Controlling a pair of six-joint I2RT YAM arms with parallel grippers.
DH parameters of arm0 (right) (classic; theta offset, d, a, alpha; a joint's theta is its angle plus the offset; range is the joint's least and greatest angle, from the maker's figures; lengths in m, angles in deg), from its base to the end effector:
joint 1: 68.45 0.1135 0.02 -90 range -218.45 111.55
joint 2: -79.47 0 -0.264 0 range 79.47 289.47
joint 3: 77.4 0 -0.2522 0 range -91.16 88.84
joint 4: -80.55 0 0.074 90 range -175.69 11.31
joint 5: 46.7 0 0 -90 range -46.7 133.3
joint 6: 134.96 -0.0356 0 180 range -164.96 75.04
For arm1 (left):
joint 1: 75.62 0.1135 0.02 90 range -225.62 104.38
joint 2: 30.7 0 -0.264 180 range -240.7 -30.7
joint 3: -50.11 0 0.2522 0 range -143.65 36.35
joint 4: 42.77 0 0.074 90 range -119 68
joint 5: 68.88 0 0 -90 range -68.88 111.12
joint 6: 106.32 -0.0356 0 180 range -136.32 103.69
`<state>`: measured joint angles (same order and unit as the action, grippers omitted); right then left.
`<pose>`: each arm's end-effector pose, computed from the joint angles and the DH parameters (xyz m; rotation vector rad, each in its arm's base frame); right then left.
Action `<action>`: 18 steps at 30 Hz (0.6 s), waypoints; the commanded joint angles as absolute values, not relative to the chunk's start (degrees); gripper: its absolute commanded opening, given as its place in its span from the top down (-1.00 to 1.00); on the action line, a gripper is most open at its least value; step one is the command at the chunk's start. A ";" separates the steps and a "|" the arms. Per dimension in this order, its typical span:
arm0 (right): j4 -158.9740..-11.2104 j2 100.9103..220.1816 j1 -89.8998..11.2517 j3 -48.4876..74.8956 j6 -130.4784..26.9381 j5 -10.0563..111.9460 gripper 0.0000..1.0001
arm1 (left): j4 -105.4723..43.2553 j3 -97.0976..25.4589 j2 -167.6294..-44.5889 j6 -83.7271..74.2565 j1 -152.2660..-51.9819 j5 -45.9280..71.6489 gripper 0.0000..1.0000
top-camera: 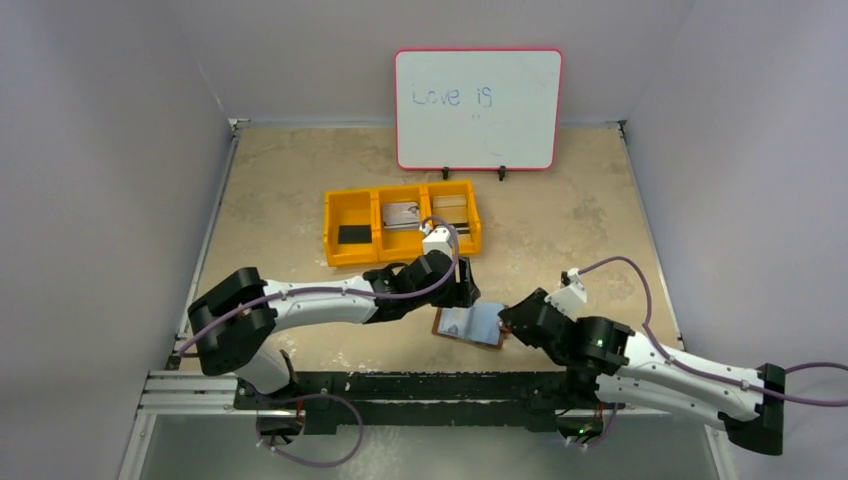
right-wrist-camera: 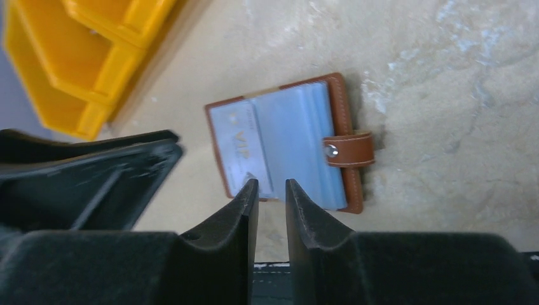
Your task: Take the credit cards out of the card holder
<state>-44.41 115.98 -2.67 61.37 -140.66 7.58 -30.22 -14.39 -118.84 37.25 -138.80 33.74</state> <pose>0.0702 0.1053 0.2121 0.8647 2.1849 0.7102 0.1559 -0.2912 0.2120 0.0649 2.3332 -0.8718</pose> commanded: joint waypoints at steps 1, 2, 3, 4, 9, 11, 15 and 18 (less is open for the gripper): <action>-47.39 110.73 -2.88 61.39 -135.26 3.28 0.54 | -31.32 -15.84 -119.77 39.10 -139.17 35.04 -0.24; -49.64 109.88 -2.88 61.90 -133.64 3.64 0.56 | -29.66 -15.75 -118.71 38.92 -139.17 37.57 -0.24; -52.97 109.10 -2.88 62.59 -130.52 4.46 0.57 | -27.37 -15.61 -117.08 38.76 -139.15 40.71 -0.26; -57.16 108.88 -2.88 63.40 -126.38 5.49 0.57 | -24.88 -15.51 -115.47 38.57 -139.12 43.91 -0.28; -72.35 113.66 -3.08 66.31 -118.69 11.96 0.54 | -14.91 -13.52 -109.89 38.71 -138.54 55.24 -0.47; -77.49 117.66 -4.18 66.79 -115.80 15.19 0.52 | -13.69 -12.22 -109.56 39.34 -138.18 55.61 -0.51; -85.99 126.33 -12.32 66.59 -110.31 26.61 0.52 | -14.30 -8.84 -109.08 41.80 -138.05 54.53 -0.52; -91.93 130.12 -18.44 68.52 -108.14 35.08 0.53 | -16.01 -6.49 -108.24 42.85 -138.10 53.34 -0.55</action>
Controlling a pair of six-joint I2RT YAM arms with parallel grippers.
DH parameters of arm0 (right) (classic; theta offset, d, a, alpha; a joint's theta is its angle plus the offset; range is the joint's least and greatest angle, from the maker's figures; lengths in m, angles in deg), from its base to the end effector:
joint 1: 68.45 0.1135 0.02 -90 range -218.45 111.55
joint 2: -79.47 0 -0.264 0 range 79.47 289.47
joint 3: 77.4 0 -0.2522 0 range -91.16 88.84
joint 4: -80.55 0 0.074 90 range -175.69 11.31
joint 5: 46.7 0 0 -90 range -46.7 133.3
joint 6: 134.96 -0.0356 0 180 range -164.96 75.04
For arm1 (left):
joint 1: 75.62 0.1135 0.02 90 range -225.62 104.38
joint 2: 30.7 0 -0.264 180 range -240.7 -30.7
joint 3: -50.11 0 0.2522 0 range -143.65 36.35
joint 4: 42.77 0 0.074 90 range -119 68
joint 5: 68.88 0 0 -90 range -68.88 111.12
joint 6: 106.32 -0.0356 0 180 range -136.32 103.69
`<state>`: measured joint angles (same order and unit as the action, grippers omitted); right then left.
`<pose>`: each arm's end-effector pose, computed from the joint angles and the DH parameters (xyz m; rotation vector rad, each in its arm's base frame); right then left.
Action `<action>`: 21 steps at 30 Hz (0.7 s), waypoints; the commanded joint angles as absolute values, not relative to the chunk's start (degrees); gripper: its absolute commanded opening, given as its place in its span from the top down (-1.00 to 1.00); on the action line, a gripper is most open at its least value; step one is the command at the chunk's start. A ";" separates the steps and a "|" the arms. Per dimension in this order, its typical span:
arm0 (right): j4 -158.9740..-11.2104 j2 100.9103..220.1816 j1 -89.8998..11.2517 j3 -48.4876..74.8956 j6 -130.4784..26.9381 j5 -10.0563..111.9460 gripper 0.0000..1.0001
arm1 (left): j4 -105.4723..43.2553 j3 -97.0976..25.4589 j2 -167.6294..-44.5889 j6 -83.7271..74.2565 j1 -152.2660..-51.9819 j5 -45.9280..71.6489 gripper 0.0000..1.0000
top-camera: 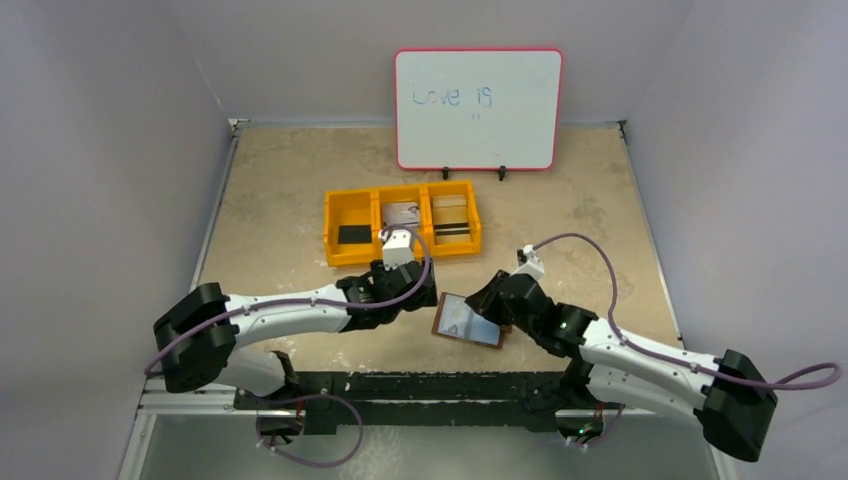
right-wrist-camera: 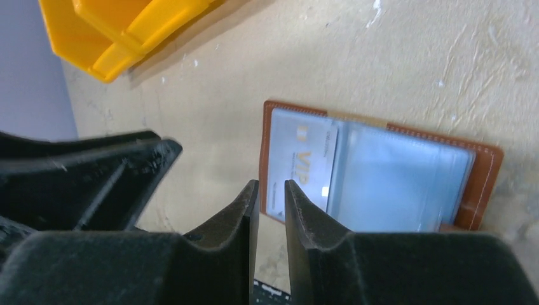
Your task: Take the credit cards out of the card holder
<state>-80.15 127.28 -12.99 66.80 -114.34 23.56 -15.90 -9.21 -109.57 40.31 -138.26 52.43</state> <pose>0.1127 0.1425 0.2008 0.4842 2.1755 0.9267 0.1445 -0.2390 0.2125 -0.1347 2.2753 -0.4604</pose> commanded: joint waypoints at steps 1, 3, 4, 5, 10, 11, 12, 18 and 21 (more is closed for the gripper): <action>-93.21 130.72 -19.08 68.92 -108.06 36.24 0.53 | -16.54 -6.00 -107.78 43.16 -138.07 53.16 -0.57; -95.93 131.99 -19.59 70.52 -108.33 37.51 0.49 | -17.81 -4.63 -107.03 43.14 -138.11 52.55 -0.62; -97.25 132.87 -19.76 71.42 -109.11 37.84 0.47 | -18.32 -4.27 -106.62 43.08 -138.11 52.50 -0.64; -97.90 133.68 -20.13 72.19 -110.25 38.40 0.48 | -18.69 -3.98 -106.48 43.13 -138.05 52.43 -0.66; -99.10 137.05 -20.91 73.78 -111.85 38.80 0.48 | -20.74 -3.13 -106.66 42.67 -138.05 51.37 -0.69; -97.59 137.57 -21.06 73.52 -112.27 38.10 0.48 | -21.08 -3.12 -106.84 42.62 -138.05 51.09 -0.69; -96.46 137.90 -21.14 73.55 -112.53 37.58 0.48 | -21.35 -3.11 -107.07 42.40 -138.06 50.69 -0.69; -96.63 138.98 -21.96 75.71 -113.07 38.26 0.44 | -22.72 -3.24 -109.13 42.06 -138.08 48.78 -0.70; -96.18 139.78 -22.50 76.32 -113.18 38.81 0.43 | -23.22 -3.67 -110.48 41.96 -138.09 47.85 -0.71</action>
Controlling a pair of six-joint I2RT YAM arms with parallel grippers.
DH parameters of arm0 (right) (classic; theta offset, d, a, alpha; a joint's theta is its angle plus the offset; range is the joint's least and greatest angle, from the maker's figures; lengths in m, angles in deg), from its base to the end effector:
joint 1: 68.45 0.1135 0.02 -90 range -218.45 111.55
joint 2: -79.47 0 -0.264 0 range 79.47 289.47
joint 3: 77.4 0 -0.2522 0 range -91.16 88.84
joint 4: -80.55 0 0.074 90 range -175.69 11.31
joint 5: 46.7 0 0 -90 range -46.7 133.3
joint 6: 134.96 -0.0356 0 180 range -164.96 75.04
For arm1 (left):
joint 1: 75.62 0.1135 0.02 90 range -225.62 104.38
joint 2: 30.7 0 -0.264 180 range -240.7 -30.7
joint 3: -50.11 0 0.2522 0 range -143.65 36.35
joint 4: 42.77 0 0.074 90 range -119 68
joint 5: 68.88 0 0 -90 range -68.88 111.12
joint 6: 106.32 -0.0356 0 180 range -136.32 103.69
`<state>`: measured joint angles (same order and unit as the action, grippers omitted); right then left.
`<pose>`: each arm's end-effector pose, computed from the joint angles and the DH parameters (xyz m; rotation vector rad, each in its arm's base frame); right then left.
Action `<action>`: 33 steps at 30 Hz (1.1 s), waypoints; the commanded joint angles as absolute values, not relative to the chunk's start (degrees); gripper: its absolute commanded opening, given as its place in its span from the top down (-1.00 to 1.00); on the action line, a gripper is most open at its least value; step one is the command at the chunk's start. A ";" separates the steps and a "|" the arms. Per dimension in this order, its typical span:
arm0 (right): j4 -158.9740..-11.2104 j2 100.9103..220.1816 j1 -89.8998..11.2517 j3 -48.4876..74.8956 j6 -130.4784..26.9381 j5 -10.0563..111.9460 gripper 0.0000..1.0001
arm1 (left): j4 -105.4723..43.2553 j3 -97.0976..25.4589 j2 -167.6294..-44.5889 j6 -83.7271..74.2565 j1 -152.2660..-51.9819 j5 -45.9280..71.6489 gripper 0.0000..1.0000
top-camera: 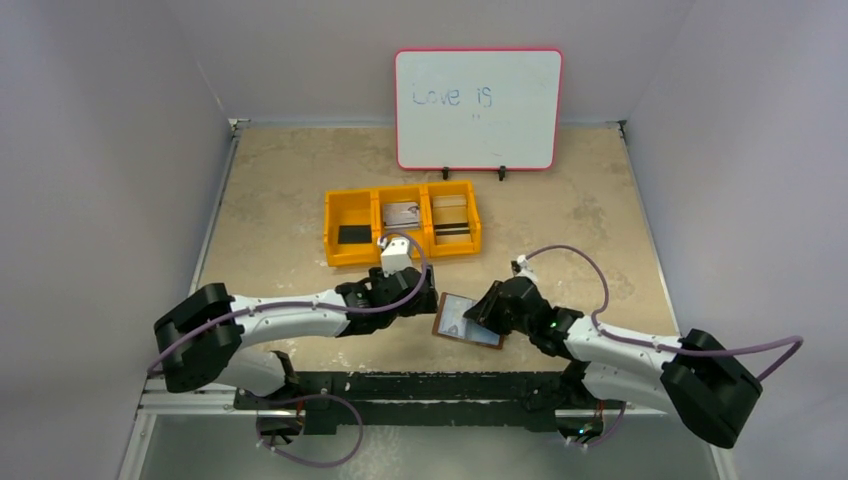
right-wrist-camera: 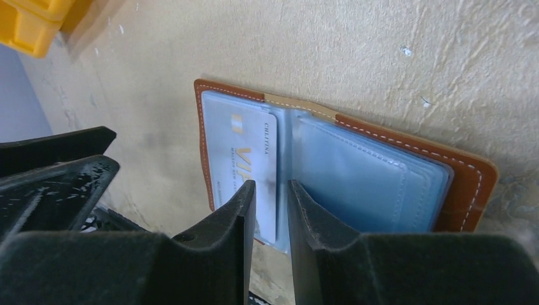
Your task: Take the credit cards out of the card holder
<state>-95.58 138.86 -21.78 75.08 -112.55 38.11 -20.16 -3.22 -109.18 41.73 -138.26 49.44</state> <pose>0.1318 0.1350 0.1436 0.4869 2.3329 0.9667 0.1374 -0.2288 0.1870 -0.1330 2.3265 -0.4890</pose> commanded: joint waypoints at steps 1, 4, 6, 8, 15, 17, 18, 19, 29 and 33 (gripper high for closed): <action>-97.59 139.86 -22.57 77.53 -113.28 39.14 0.43 | -23.73 -3.64 -110.89 41.90 -138.11 47.47 -0.71; -101.65 141.06 -24.76 79.46 -112.54 41.94 0.42 | -25.63 -3.55 -112.27 41.83 -138.11 46.01 -0.71; -103.75 142.45 -25.70 80.32 -112.41 43.23 0.47 | -26.02 -3.94 -113.24 41.45 -138.10 45.03 -0.70; -105.64 144.01 -26.58 80.74 -112.18 44.38 0.49 | -27.05 -3.99 -114.29 41.39 -138.09 43.98 -0.69; -111.15 150.08 -28.91 81.33 -111.05 47.98 0.56 | -28.34 -4.26 -118.94 42.75 -138.11 41.75 -0.56; -113.60 151.40 -29.97 81.99 -110.94 49.39 0.58 | -29.44 -4.17 -119.84 42.70 -138.09 40.49 -0.49; -114.41 151.90 -30.30 82.06 -110.71 49.83 0.59 | -29.80 -4.16 -120.24 42.62 -138.11 40.05 -0.45; -114.72 152.35 -30.52 81.88 -110.37 50.11 0.59 | -30.14 -4.17 -120.55 42.51 -138.11 39.74 -0.39; -114.83 153.23 -31.54 81.03 -110.06 50.91 0.58 | -33.03 -4.77 -123.58 41.40 -138.33 35.00 0.41; -115.49 152.12 -31.60 80.31 -108.39 52.98 0.58 | -34.90 -4.20 -123.19 41.43 -138.38 33.87 0.64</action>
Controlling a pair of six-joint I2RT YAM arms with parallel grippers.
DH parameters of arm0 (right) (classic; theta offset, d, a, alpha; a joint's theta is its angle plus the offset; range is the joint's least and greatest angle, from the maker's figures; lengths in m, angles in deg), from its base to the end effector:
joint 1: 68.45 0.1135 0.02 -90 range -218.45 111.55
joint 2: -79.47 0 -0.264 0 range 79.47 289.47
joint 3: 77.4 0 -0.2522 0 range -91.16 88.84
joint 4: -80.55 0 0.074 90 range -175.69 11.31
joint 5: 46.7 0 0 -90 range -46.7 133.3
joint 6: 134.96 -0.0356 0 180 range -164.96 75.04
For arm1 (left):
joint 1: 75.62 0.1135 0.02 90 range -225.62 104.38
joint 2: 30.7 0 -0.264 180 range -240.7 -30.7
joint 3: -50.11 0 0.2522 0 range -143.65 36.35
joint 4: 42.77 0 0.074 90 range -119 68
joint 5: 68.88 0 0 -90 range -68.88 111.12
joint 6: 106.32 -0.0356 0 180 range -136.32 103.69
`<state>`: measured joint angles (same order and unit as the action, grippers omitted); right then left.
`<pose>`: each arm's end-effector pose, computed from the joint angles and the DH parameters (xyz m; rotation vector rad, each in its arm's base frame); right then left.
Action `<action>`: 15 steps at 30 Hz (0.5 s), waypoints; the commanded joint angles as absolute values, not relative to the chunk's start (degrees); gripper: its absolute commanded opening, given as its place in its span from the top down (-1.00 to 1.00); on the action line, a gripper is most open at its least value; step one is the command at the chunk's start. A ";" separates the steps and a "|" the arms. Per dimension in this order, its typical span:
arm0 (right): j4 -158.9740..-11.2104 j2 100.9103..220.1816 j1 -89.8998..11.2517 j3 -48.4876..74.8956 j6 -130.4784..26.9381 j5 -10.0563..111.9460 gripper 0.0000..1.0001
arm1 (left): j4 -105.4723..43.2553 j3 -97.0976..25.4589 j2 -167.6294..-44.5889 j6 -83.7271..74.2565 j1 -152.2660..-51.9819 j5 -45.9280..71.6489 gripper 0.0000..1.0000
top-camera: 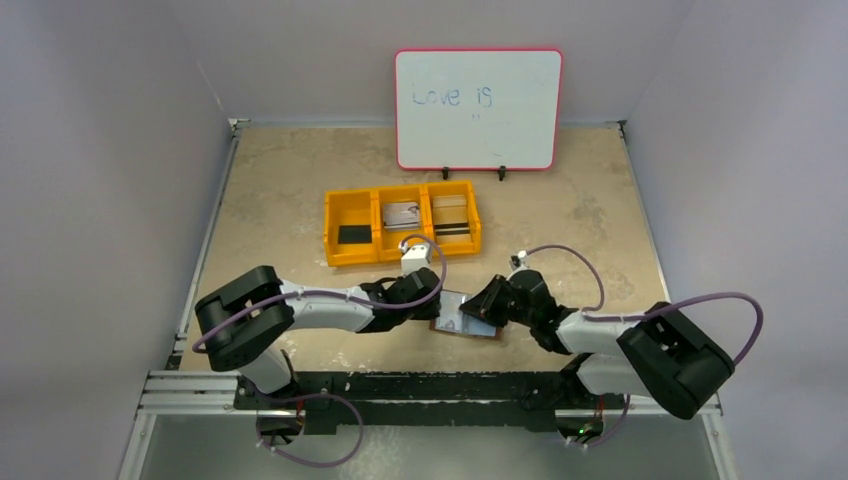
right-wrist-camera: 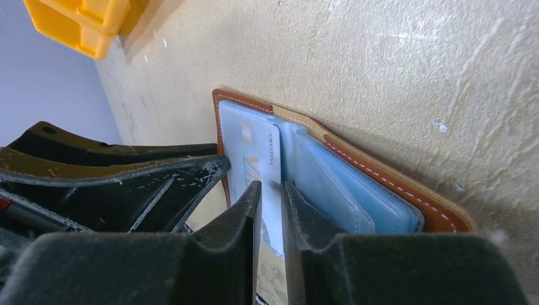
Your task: Take the credit cards out of the card holder
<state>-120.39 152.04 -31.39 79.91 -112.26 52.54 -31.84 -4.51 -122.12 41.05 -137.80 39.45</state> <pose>0.1553 0.1245 0.1197 0.5007 2.2791 1.2013 0.1504 -0.2610 0.1466 -0.0496 2.4394 -0.6156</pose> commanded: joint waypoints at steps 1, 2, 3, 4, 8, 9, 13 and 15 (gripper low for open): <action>-115.31 151.94 -31.62 80.05 -108.30 53.51 0.58 | -35.28 -4.06 -122.97 41.44 -138.31 33.72 0.70; -115.53 151.82 -31.60 80.06 -108.73 53.89 0.56 | -35.66 -3.87 -122.78 41.61 -138.39 33.63 0.77; -116.98 151.72 -31.85 80.62 -109.75 54.60 0.55 | -36.11 -3.71 -122.69 41.73 -138.31 33.43 0.83; -118.76 151.57 -32.19 81.43 -111.08 55.56 0.55 | -36.52 -3.58 -122.75 41.77 -138.36 33.20 0.88; -118.63 150.86 -32.50 81.35 -112.03 54.08 0.59 | -36.79 -4.05 -123.90 41.84 -138.53 32.51 1.00; -117.56 150.75 -32.57 80.73 -111.51 53.66 0.61 | -36.79 -4.12 -124.28 41.90 -138.55 32.49 1.00; -122.92 150.84 -32.83 81.55 -111.71 57.24 0.70 | -36.55 -4.30 -125.04 41.95 -138.73 32.55 1.00; -127.41 150.91 -32.93 82.72 -113.32 58.63 0.70 | -36.28 -4.34 -124.99 41.95 -138.69 32.82 1.00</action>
